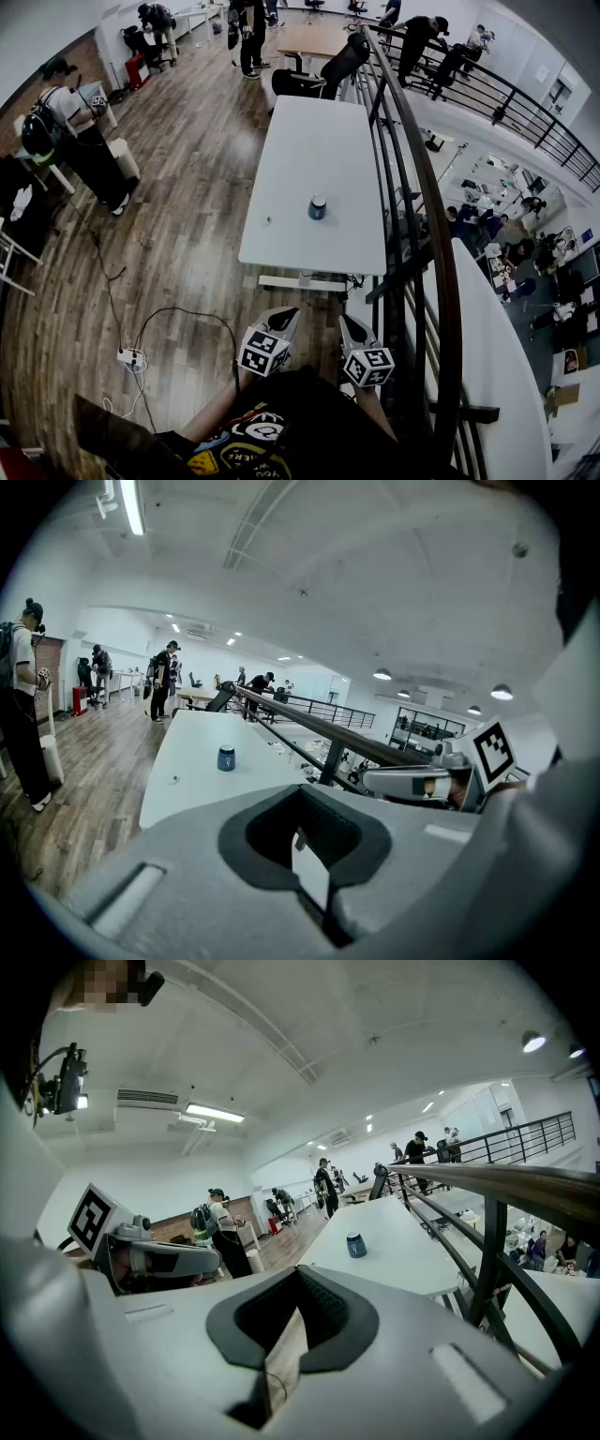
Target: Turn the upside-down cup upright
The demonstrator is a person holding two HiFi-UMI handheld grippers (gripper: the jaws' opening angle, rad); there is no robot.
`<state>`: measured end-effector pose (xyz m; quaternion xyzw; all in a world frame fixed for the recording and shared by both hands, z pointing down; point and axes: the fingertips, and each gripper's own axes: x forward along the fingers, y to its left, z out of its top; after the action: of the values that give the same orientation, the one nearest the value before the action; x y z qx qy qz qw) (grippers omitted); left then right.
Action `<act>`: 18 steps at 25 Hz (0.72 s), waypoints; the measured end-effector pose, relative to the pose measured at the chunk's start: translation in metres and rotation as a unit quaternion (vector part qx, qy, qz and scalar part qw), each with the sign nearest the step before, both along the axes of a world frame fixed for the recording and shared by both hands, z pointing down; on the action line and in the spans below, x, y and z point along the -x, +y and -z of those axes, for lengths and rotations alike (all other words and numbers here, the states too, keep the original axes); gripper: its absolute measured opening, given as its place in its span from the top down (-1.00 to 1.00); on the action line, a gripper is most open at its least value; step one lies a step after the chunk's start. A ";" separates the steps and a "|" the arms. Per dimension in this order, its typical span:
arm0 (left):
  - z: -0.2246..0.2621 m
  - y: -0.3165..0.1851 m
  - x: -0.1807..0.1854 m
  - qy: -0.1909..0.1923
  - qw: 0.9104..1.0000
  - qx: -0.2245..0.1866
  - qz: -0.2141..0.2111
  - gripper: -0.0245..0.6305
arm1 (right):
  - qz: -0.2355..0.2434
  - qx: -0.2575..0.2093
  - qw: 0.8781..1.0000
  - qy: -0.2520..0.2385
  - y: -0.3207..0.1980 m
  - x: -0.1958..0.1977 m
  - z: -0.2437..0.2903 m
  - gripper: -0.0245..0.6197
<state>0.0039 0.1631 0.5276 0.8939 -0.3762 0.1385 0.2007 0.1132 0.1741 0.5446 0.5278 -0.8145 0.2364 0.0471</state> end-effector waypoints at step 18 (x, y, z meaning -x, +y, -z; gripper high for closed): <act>-0.006 -0.018 0.023 -0.007 1.000 -0.006 0.000 0.91 | 0.013 0.001 1.000 0.021 -0.015 0.015 -0.005 0.93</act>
<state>-0.0193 0.1455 0.5333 0.8941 -0.3784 0.1423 0.1926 0.0978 0.1595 0.5493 0.5217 -0.8199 0.2260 0.0676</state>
